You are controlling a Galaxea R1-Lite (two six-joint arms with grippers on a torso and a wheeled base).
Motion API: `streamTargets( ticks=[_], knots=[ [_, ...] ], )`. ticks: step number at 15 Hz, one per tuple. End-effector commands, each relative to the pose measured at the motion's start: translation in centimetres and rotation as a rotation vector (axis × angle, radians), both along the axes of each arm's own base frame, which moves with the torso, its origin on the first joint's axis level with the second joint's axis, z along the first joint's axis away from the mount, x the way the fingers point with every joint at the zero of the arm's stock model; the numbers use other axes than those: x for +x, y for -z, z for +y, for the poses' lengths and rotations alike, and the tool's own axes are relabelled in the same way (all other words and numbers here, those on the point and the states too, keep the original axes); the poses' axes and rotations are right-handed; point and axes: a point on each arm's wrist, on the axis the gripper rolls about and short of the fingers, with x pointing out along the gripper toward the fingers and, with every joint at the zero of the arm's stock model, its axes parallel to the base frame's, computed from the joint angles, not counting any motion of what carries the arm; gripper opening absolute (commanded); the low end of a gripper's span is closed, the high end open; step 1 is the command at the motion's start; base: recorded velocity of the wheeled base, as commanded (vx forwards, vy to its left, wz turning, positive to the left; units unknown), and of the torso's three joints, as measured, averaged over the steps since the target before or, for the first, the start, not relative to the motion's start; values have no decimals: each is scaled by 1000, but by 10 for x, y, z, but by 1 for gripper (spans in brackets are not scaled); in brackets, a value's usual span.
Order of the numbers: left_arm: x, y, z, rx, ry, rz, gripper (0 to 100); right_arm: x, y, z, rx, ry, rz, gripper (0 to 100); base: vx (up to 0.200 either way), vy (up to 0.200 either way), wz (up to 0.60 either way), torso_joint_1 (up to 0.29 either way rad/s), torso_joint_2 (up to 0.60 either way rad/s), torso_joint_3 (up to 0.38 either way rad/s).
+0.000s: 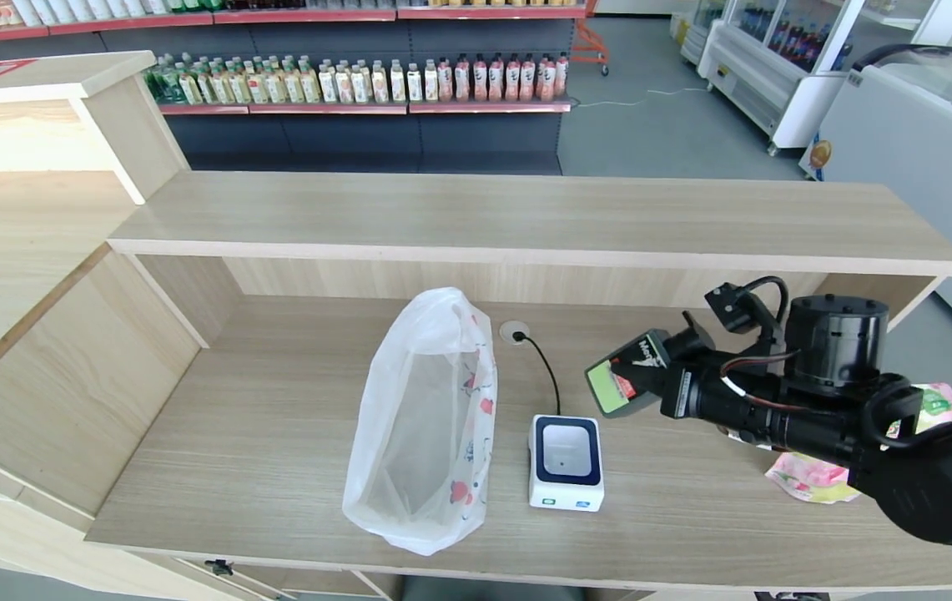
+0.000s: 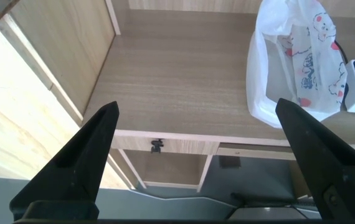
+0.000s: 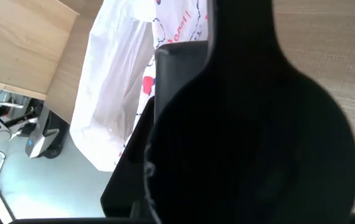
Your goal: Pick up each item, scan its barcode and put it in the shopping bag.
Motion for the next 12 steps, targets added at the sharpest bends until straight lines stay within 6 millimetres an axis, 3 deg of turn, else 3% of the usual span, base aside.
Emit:
streamTargets(
  ticks=[1,2,7,12],
  knots=[
    [0,0,0,0,-1,0,100,6,-9,-2,6,11,-14,0,0,200,0,-22,-7,2],
    [0,0,0,2,-1,0,100,6,-10,-2,3,10,-7,0,0,200,0,2,-12,7],
    [0,0,0,-4,-1,0,100,3,3,14,-4,-105,78,0,0,0,0,0,0,0],
    [0,0,0,-4,-1,0,100,16,25,53,-24,-197,117,0,0,0,0,0,0,0]
  ],
)
